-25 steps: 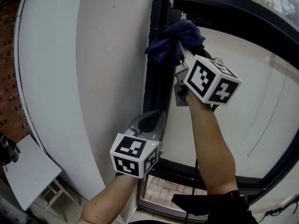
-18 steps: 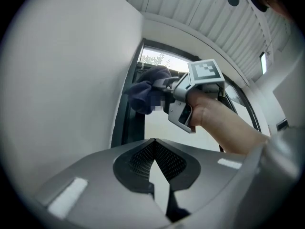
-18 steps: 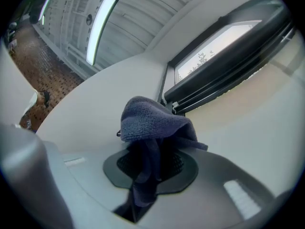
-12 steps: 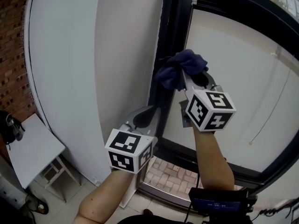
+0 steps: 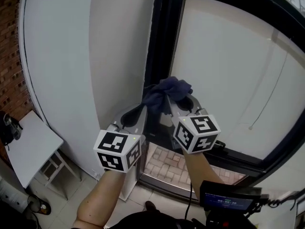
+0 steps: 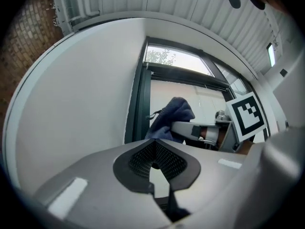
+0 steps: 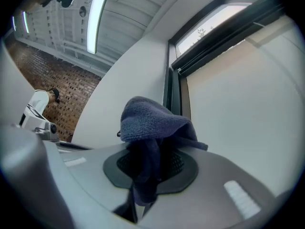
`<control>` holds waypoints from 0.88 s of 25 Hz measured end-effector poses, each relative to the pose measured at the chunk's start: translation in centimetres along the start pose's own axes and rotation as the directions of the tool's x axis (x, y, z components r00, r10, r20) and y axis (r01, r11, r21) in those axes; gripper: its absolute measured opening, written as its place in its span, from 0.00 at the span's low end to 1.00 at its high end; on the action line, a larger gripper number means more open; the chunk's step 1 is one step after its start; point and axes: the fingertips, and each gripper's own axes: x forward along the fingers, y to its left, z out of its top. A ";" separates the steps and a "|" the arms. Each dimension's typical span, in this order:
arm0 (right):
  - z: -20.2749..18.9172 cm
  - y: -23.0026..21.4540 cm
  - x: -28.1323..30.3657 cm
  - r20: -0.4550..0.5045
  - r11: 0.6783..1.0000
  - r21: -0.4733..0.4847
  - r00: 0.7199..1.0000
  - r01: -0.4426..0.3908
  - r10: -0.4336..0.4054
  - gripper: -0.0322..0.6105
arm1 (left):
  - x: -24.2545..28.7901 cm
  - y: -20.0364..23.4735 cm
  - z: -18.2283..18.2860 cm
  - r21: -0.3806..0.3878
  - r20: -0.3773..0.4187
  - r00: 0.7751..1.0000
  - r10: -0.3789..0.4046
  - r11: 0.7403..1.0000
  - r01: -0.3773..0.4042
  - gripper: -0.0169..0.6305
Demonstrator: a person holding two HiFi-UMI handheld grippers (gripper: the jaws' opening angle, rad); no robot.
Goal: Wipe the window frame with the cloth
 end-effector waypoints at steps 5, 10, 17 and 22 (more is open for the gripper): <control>-2.3 0.1 -1.9 -0.040 1.000 0.022 0.999 0.018 -0.017 0.15 | -0.9 0.4 -0.9 -0.007 -0.011 1.000 0.013 1.000 -0.013 0.02; -3.7 -0.5 -4.2 -0.069 0.997 0.036 0.995 0.067 -0.065 0.15 | -0.4 -1.0 -2.3 -0.044 -0.033 0.999 -0.030 0.999 0.029 0.02; -4.7 -2.5 -7.3 -0.115 0.989 0.024 0.983 0.148 -0.144 0.15 | 0.3 -3.5 -3.6 -0.088 -0.033 0.994 -0.104 0.991 0.101 0.02; -4.7 -4.5 -10.4 -0.115 0.979 0.026 0.974 0.201 -0.197 0.15 | 0.7 -5.8 -5.3 -0.093 -0.058 0.987 -0.152 0.985 0.146 0.02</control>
